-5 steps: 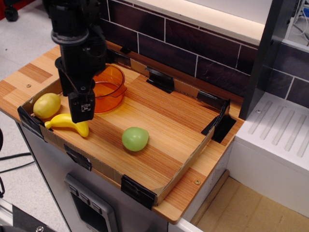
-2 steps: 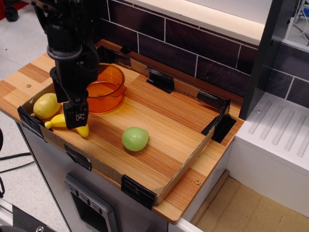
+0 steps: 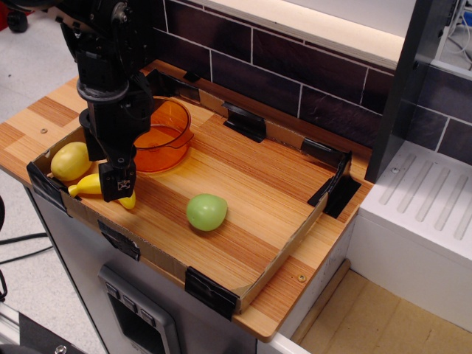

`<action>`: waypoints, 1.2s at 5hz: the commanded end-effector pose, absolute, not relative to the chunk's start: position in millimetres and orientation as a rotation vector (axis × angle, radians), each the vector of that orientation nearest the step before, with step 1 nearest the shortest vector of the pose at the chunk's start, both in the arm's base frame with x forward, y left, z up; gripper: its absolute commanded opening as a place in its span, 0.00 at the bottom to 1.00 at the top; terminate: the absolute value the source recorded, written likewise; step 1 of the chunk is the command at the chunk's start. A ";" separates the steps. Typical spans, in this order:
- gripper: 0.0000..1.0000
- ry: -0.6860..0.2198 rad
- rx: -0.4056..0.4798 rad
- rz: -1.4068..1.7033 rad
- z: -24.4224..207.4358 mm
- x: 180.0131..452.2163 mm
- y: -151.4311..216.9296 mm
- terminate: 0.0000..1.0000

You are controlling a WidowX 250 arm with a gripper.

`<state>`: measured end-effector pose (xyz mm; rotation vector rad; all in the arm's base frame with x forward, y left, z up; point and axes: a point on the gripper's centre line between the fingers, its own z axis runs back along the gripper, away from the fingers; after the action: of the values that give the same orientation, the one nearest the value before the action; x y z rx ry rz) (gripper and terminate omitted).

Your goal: Put banana in pot

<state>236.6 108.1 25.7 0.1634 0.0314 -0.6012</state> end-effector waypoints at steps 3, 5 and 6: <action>1.00 0.027 0.216 -0.642 11.5 242.1 118.7 0.00; 0.00 0.017 0.207 -0.676 8.0 234.2 114.7 0.00; 0.00 0.013 0.186 -0.669 18.4 230.7 109.6 0.00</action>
<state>222.0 102.2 8.3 0.1604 0.0357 -0.6654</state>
